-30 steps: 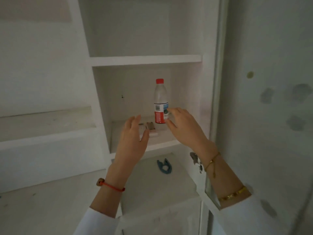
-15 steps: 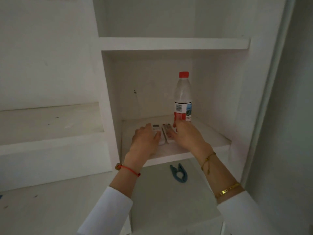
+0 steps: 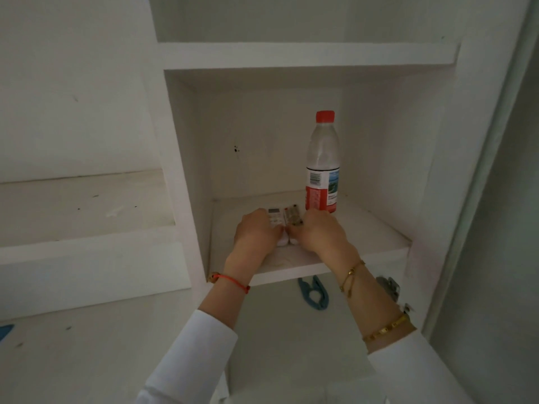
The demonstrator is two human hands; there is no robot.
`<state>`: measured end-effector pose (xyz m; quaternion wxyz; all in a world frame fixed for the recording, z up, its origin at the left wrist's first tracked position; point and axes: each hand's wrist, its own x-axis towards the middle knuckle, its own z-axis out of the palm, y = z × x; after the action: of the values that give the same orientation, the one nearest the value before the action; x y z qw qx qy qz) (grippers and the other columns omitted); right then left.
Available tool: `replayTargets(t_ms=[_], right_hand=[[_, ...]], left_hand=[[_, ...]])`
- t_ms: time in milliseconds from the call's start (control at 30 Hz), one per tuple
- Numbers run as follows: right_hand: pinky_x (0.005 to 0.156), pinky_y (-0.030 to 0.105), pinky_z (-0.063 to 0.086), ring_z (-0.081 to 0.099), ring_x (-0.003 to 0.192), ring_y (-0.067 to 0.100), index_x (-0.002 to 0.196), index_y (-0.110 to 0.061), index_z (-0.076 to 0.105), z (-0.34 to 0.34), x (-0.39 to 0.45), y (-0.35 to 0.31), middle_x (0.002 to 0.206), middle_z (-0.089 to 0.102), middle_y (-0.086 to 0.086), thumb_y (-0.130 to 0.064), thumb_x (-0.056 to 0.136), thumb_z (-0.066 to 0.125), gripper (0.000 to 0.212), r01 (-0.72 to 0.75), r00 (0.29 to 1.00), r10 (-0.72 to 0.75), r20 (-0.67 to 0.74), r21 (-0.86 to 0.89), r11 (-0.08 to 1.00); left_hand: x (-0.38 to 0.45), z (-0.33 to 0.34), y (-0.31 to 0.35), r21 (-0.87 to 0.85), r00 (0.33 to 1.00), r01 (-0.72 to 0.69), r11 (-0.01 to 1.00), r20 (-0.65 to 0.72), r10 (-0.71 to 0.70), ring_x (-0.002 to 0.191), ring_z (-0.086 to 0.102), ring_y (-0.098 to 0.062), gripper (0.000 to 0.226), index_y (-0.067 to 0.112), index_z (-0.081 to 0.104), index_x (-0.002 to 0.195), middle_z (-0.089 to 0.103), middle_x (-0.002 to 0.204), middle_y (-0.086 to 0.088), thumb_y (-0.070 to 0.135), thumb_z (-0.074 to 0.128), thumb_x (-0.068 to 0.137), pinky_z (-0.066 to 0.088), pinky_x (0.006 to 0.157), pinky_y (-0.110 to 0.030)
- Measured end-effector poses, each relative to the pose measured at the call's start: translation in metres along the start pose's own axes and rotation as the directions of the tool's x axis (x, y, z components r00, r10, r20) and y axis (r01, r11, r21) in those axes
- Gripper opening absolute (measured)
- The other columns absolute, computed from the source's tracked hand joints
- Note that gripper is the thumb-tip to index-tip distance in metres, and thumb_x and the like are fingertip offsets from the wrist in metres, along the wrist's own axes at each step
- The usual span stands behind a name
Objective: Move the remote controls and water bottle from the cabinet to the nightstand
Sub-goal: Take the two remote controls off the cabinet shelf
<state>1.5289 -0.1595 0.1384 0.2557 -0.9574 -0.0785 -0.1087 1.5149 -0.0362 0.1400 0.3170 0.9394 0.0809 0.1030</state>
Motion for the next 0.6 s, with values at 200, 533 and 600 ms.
replayTargets(t_ms=[200, 533, 600], right_hand=[[0.062, 0.029, 0.044, 0.06, 0.074, 0.022, 0.069, -0.014, 0.055, -0.004, 0.001, 0.006, 0.07, 0.058, 0.002, -0.031, 0.093, 0.054, 0.03, -0.005, 0.997, -0.006, 0.083, 0.132, 0.991], [0.047, 0.017, 0.032, 0.048, 0.058, 0.007, 0.07, -0.017, 0.045, -0.009, -0.017, 0.014, 0.068, 0.052, -0.001, -0.025, 0.097, 0.051, 0.028, 0.037, 0.998, -0.051, 0.024, 0.407, 0.913], [0.049, 0.015, 0.04, 0.056, 0.06, 0.007, 0.086, -0.008, 0.058, -0.013, -0.026, 0.015, 0.081, 0.065, 0.004, -0.026, 0.096, 0.052, 0.021, 0.011, 0.998, -0.044, 0.055, 0.498, 0.867]], left_hand=[[-0.009, -0.001, -0.002, -0.203, 0.997, 0.069, 0.977, -0.008, -0.072, 0.121, 0.056, -0.028, 0.061, 0.006, 0.045, 0.137, 0.06, 0.132, -0.011, 0.028, 0.069, 0.085, 0.044, 0.097, -0.032], [-0.032, -0.01, -0.008, -0.601, 0.984, 0.157, 0.784, 0.029, -0.174, 0.117, 0.062, -0.029, 0.083, 0.001, 0.039, 0.144, 0.064, 0.127, -0.017, 0.002, 0.081, 0.072, 0.047, 0.103, -0.044], [-0.046, -0.015, -0.008, -0.662, 0.984, 0.157, 0.733, 0.037, -0.177, 0.117, 0.062, -0.03, 0.078, -0.003, 0.039, 0.143, 0.063, 0.129, -0.018, -0.003, 0.077, 0.075, 0.049, 0.101, -0.045]])
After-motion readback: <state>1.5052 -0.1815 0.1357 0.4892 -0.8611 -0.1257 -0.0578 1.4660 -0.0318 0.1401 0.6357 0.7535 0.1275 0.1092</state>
